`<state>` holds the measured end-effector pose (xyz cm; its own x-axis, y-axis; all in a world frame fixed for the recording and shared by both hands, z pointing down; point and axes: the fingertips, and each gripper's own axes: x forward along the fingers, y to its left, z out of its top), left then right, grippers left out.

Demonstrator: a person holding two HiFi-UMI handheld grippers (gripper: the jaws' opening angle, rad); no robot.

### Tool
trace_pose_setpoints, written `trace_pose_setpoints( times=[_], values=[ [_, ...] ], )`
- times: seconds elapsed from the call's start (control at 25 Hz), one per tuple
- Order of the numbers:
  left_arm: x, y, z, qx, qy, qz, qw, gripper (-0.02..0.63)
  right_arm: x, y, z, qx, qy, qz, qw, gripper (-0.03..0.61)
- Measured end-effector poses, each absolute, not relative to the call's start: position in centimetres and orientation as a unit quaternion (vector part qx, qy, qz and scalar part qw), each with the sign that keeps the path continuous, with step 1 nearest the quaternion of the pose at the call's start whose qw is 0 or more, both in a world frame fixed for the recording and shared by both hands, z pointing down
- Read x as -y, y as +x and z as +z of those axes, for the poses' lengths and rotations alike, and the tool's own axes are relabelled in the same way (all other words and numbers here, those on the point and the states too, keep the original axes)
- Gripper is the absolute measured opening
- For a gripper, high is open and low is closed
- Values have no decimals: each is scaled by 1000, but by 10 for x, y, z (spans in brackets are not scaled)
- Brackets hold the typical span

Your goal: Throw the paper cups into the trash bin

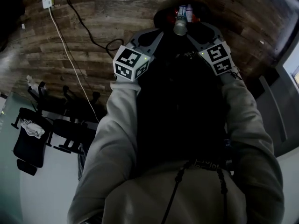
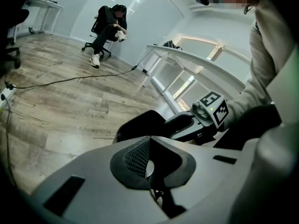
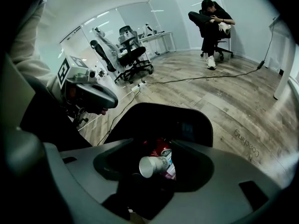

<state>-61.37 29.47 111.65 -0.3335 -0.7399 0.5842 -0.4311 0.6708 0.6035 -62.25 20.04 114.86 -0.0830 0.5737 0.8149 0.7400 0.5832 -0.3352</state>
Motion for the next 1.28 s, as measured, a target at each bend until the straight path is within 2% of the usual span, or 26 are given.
trace_pose_setpoints(
  times=[0.24, 0.4, 0.6, 0.96, 1.04, 1.12, 1.16, 1.28],
  values=[
    [-289, -606, 1112, 794, 371, -166, 452, -5, -189, -620, 1138, 733, -444, -70, 510, 224],
    [-292, -589, 1081, 784, 370, -168, 470, -5, -181, -609, 1106, 735, -427, -57, 523, 224],
    [-302, -596, 1014, 789, 367, -162, 465, -5, -186, -614, 1044, 742, -427, -63, 513, 224],
    [-312, -609, 855, 805, 375, -145, 437, -5, -198, -635, 876, 778, -414, -65, 468, 210],
    [-318, -605, 819, 809, 376, -139, 431, -5, -204, -633, 834, 785, -415, -68, 455, 177],
    [-322, -602, 789, 813, 376, -133, 424, -5, -206, -629, 798, 791, -412, -73, 446, 58],
    [-324, -599, 776, 815, 376, -132, 421, -5, -205, -625, 784, 793, -410, -76, 445, 21],
    [-327, -584, 745, 818, 374, -135, 415, -5, -202, -605, 750, 797, -401, -77, 444, 20]
  ],
)
